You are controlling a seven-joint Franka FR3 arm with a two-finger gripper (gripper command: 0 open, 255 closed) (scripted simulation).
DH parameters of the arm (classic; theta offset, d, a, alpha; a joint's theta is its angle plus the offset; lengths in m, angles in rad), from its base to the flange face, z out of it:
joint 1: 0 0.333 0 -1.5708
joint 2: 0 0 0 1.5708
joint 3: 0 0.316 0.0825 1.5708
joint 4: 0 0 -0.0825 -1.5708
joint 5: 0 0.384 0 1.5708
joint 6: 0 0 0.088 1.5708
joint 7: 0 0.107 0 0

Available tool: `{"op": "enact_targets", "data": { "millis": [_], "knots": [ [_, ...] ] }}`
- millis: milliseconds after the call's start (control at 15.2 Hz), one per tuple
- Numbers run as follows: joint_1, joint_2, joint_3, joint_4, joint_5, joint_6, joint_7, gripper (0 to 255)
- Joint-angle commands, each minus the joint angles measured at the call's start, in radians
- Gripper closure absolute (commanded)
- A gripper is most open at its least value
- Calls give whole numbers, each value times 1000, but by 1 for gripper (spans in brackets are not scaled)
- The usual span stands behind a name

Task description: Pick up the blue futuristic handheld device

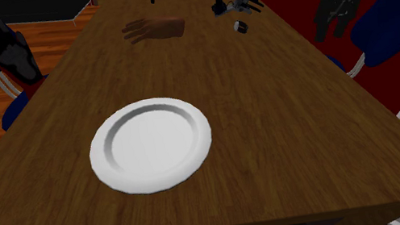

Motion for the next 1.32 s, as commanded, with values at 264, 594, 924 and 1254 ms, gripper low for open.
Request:
{"op": "enact_targets", "data": {
  "millis": [264, 594, 924, 1254],
  "knots": [
    [23, 92, -70, 51, -46, 92, -167, 0],
    [59, 226, -152, 147, -65, 195, -371, 0],
    [100, 374, -225, 278, -40, 272, -575, 0],
    [134, 534, -286, 444, 28, 314, -781, 0]
  ]
}}
